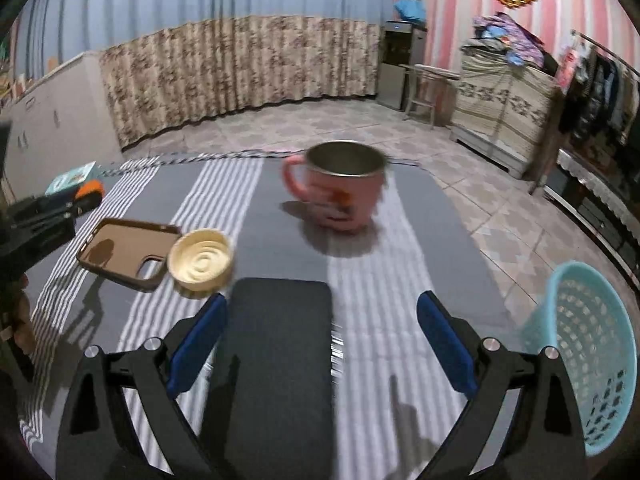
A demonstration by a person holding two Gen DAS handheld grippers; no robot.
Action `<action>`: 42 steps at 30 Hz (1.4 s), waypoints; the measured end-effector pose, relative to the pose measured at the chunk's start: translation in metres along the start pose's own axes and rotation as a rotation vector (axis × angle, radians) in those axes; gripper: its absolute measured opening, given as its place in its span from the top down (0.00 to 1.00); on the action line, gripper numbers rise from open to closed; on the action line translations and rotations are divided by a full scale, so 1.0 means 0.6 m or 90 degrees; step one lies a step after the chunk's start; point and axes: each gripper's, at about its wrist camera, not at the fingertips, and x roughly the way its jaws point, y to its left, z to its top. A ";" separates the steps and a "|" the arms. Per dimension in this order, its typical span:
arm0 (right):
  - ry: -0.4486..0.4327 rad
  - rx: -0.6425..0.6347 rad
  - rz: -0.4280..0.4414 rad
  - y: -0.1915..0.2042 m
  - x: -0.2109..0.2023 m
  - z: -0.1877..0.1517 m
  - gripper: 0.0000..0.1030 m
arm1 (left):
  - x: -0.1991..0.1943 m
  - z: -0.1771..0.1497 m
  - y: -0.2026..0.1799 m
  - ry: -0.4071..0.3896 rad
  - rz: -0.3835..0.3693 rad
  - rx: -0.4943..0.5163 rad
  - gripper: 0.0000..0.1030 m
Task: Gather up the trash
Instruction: 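Grasp the orange cap with the left tool while the right tool grasps the cream lid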
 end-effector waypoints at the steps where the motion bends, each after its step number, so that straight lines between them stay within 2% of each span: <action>1: 0.002 -0.003 0.004 0.010 0.006 0.002 0.09 | 0.000 0.002 0.005 -0.002 -0.003 -0.002 0.62; 6: 0.023 -0.025 0.027 0.068 0.040 0.013 0.09 | 0.003 0.008 0.041 -0.004 -0.012 -0.036 0.62; 11: 0.031 -0.065 0.025 0.112 0.067 0.025 0.09 | 0.012 0.007 0.066 0.007 -0.012 -0.070 0.62; 15: 0.063 -0.080 0.022 0.124 0.090 0.030 0.09 | 0.007 0.008 0.064 -0.005 0.002 -0.057 0.62; 19: 0.085 -0.085 0.016 0.129 0.102 0.034 0.09 | 0.008 0.007 0.072 -0.003 -0.007 -0.072 0.62; 25: 0.119 -0.058 0.023 0.124 0.120 0.045 0.10 | 0.009 0.006 0.075 -0.002 -0.011 -0.077 0.62; 28: 0.128 -0.056 0.032 0.127 0.129 0.051 0.18 | 0.009 0.005 0.077 -0.003 -0.014 -0.081 0.62; 32: 0.144 -0.052 0.053 0.131 0.143 0.053 0.41 | 0.011 0.003 0.076 -0.001 -0.015 -0.080 0.62; 37: 0.119 -0.041 0.065 0.119 0.129 0.058 0.41 | 0.014 0.000 0.074 0.000 -0.014 -0.072 0.62; 42: 0.055 -0.006 0.058 0.063 0.065 0.068 0.41 | 0.013 -0.002 0.068 0.000 -0.013 -0.065 0.62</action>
